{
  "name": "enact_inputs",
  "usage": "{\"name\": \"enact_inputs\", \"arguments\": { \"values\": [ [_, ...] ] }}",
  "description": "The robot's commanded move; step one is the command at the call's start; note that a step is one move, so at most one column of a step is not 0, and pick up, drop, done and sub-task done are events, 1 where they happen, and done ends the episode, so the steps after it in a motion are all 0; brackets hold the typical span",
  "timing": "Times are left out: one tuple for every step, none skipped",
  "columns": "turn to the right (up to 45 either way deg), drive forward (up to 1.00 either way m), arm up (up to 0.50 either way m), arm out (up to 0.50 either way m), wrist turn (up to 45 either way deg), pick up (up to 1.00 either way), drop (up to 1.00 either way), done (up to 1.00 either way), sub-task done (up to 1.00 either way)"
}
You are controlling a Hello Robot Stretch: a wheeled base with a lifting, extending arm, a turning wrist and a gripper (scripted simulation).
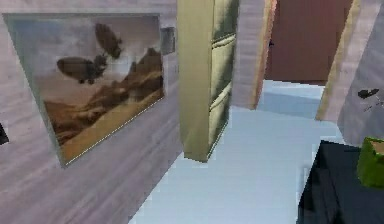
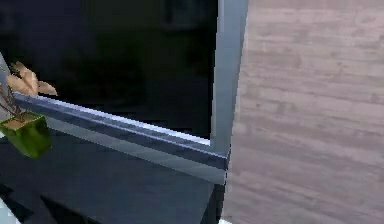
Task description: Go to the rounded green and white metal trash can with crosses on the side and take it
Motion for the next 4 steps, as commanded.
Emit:
{"name": "enact_inputs", "arguments": {
  "values": [
    [21.0,0.0,0.0,0.0,0.0,0.0,0.0,0.0,0.0],
    [3.0,0.0,0.0,0.0,0.0,0.0,0.0,0.0,0.0],
    [0.0,1.0,0.0,0.0,0.0,0.0,0.0,0.0,0.0],
    [0.0,0.5,0.0,0.0,0.0,0.0,0.0,0.0,0.0]
  ]
}}
